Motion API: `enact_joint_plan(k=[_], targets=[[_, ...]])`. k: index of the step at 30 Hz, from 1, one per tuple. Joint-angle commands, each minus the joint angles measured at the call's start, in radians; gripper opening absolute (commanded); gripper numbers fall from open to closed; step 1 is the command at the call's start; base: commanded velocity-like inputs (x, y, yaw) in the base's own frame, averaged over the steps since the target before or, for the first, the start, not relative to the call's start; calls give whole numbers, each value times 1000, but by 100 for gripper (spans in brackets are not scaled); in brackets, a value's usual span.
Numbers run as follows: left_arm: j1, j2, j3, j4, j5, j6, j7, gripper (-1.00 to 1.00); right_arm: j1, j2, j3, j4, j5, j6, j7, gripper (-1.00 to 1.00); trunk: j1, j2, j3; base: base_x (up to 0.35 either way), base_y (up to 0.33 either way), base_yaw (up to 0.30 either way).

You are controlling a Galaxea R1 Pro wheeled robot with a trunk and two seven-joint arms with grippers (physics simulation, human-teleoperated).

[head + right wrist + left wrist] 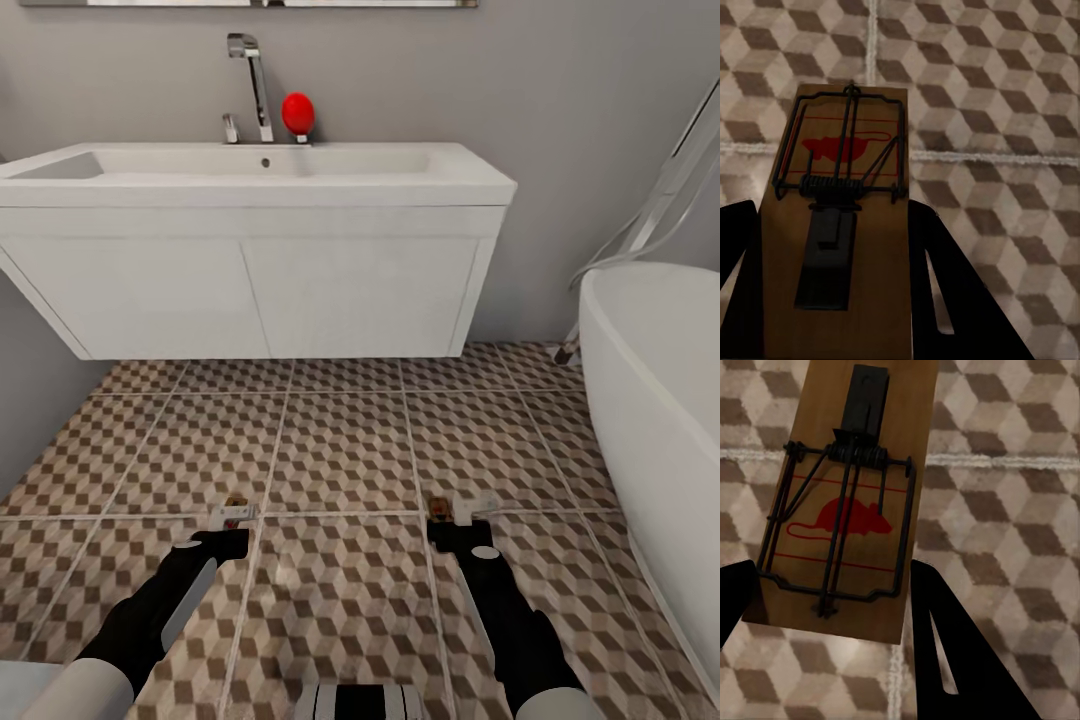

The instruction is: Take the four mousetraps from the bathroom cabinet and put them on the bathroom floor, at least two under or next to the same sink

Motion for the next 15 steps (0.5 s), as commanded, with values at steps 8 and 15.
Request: enact_joint_plan(k=[8,15], targets=[[-1,1,-6,-2,7,4,10,-100,0,1,-1,-1,5,6,0,-100,3,-2,-32,0,0,0],[-1,0,-7,-2,7,4,10,-100,0,1,0,0,5,6,0,-100,6,-3,-51,0,0,0]])
